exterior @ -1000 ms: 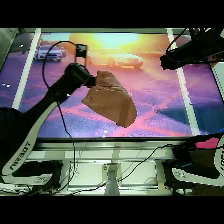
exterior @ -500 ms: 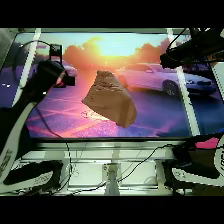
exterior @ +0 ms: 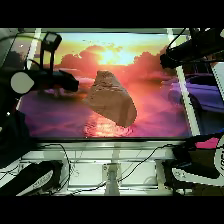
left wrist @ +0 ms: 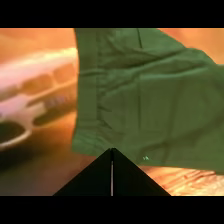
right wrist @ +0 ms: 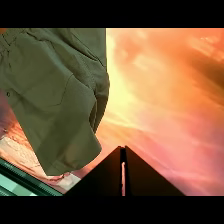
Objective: Fold the clothes and pants, and hang the long-sleeved shirts on hangers.
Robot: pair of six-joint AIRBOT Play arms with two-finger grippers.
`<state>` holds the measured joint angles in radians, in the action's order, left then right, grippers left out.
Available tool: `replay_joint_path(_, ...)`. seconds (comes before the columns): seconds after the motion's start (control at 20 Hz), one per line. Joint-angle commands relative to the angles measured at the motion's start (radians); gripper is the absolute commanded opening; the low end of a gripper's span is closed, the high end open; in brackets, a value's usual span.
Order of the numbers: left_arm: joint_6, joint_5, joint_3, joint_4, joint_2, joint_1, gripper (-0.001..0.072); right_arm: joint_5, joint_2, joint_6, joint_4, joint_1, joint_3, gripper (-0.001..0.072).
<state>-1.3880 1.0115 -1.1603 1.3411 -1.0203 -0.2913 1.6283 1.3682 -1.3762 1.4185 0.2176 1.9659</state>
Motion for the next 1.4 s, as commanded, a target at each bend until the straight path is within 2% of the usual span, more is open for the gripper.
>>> replay_joint_path(0.0,0.069,-0.121,0.240,-0.256,0.010,0.129,0.0025,-0.002,0.000,0.006,0.000,0.000,0.000,0.0009)
replay_joint_path(0.15,0.068,-0.171,0.372,-0.272,-0.021,0.211,0.0028,-0.019,0.000,0.009,0.000,0.000,0.000,0.0009)
replay_joint_path(0.4,0.068,-0.211,0.383,-0.273,-0.109,0.214,0.0033,-0.050,0.000,0.009,0.000,0.000,0.000,0.0009)
replay_joint_path(0.45,0.068,-0.221,0.383,-0.274,-0.122,0.214,0.0069,-0.050,0.000,0.009,0.000,0.000,0.000,0.0009)
replay_joint_path(0.55,0.015,-0.275,0.383,-0.327,-0.165,0.214,0.0507,-0.050,0.000,0.009,0.000,0.000,0.000,0.0009)
replay_joint_path(0.6,-0.034,-0.299,0.382,-0.376,-0.194,0.219,0.0542,-0.050,0.000,0.009,0.000,0.000,0.000,0.0009)
replay_joint_path(0.7,-0.021,-0.317,0.381,-0.485,-0.268,0.221,0.0544,-0.050,0.000,0.009,0.000,0.000,0.000,0.0009)
replay_joint_path(0.8,0.082,-0.321,0.381,-0.565,-0.337,0.214,0.0544,-0.050,0.000,0.009,0.001,0.000,0.000,0.0009)
replay_joint_path(0.95,0.204,-0.377,0.381,-0.762,-0.400,0.214,0.0543,-0.051,0.000,0.009,0.007,0.000,0.000,0.0009)
replay_joint_path(1.0,0.226,-0.400,0.381,-0.778,-0.413,0.214,0.0544,-0.051,0.000,0.009,0.009,0.000,0.000,0.0009)
replay_joint_path(1.35,0.230,-0.500,0.380,-0.793,-0.472,0.180,0.0551,-0.065,0.000,0.009,0.012,0.000,0.000,0.0009)
